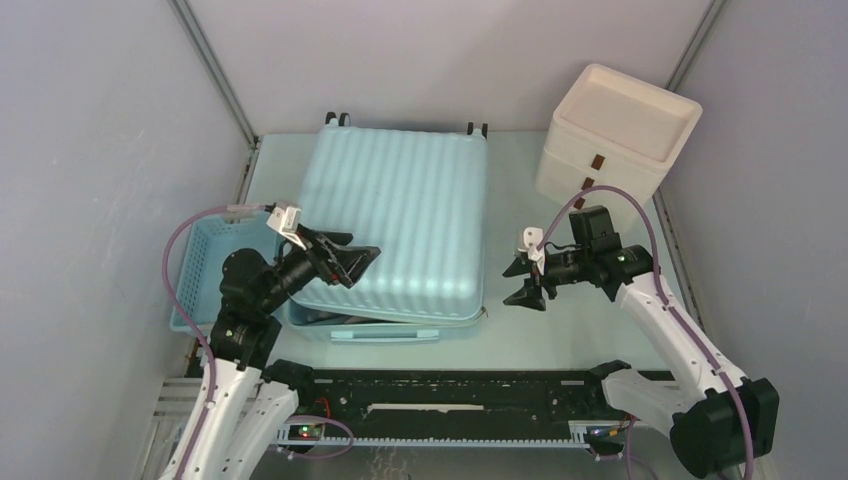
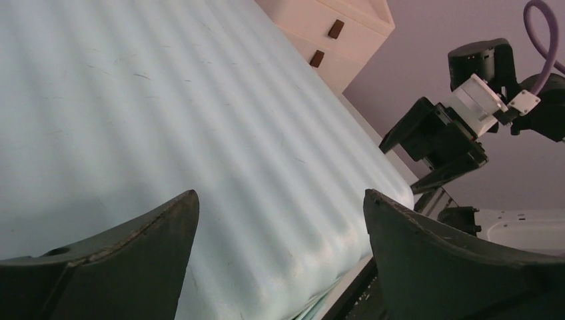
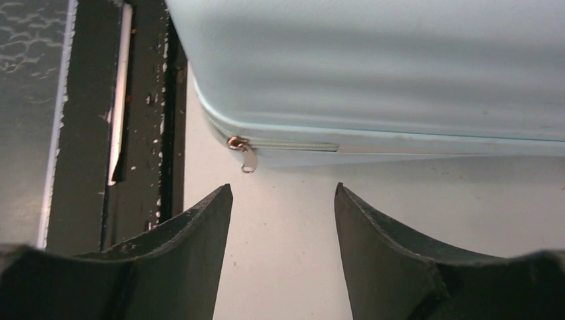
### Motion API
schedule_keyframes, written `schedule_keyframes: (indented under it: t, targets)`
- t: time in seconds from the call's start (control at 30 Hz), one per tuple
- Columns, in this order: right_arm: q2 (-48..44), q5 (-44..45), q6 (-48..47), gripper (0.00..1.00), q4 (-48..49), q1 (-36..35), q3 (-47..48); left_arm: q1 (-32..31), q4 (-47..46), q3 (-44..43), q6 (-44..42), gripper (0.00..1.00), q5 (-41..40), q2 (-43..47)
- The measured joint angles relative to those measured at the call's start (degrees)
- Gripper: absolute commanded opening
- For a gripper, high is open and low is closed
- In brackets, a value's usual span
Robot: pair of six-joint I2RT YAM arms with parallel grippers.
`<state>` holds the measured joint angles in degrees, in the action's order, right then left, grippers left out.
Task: Open, take out, and arrange the luggage
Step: Adjust the luggage at the center of the board, then unzip the luggage at the center of the board.
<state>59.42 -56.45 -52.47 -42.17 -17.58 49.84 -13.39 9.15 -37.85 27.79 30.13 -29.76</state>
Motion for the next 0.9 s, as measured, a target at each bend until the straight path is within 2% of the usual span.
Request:
schedule_keyframes:
  t: [0.37, 0.63, 0.9]
  targets:
    - [3.08, -4.57, -10.58, 0.68, -7.76, 1.38, -0.94, 0.00, -0.22, -2.47, -4.74, 1.00, -0.74, -3.13]
    - [4.52, -4.52, -12.04, 0.68, -9.05, 1.38, -1.01, 0.00, 0.83, -2.47, -9.79, 1.00, 1.29, -6.60]
    - [5.75, -4.02, -12.07, 0.68, -9.25, 1.36, -2.19, 0.00, 1.57, -2.47, -15.02, 1.00, 0.79, -6.05]
